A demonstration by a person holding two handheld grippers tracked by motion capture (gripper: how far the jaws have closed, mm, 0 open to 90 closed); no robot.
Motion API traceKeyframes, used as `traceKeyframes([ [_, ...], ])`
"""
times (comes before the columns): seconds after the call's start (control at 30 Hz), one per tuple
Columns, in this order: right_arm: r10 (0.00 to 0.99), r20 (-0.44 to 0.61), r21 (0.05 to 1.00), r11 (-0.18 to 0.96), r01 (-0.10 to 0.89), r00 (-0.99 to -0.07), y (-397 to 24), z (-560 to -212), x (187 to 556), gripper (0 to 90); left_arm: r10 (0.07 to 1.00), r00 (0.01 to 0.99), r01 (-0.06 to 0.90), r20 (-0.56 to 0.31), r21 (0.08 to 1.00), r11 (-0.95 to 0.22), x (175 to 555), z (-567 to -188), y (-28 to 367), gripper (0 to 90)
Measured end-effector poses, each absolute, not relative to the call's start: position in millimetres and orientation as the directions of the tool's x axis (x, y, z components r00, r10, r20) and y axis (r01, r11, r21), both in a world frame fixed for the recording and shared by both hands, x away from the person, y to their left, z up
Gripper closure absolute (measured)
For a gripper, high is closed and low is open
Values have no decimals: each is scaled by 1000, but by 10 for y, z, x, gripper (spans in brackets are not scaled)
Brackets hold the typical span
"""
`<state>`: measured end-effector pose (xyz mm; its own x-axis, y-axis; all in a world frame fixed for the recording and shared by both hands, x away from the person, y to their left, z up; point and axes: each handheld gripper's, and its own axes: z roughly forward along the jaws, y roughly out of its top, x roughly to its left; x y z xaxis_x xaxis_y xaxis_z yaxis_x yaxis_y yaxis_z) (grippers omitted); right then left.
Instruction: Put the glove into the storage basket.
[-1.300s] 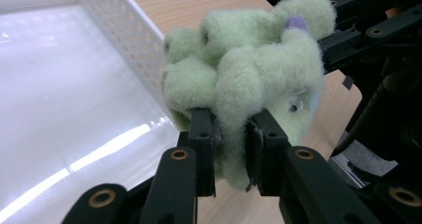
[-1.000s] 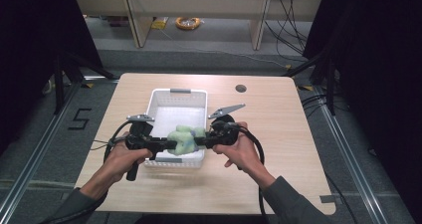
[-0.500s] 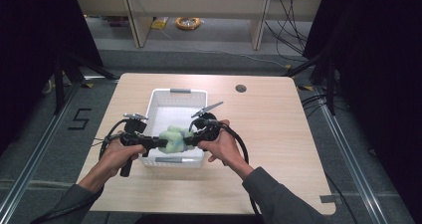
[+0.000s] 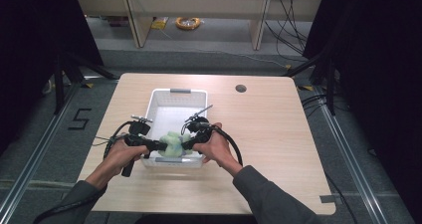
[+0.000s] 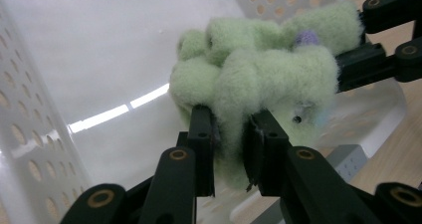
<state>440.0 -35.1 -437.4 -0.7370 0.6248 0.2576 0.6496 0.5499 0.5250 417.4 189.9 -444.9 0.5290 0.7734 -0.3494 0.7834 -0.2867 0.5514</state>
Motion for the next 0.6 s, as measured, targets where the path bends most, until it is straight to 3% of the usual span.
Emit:
traceKeyframes([
  [0.6,633,228,474,591,652,-740,-246,-4497,4441,681,789,534,785,-304,524,-329,4209,-4541,1861,713],
])
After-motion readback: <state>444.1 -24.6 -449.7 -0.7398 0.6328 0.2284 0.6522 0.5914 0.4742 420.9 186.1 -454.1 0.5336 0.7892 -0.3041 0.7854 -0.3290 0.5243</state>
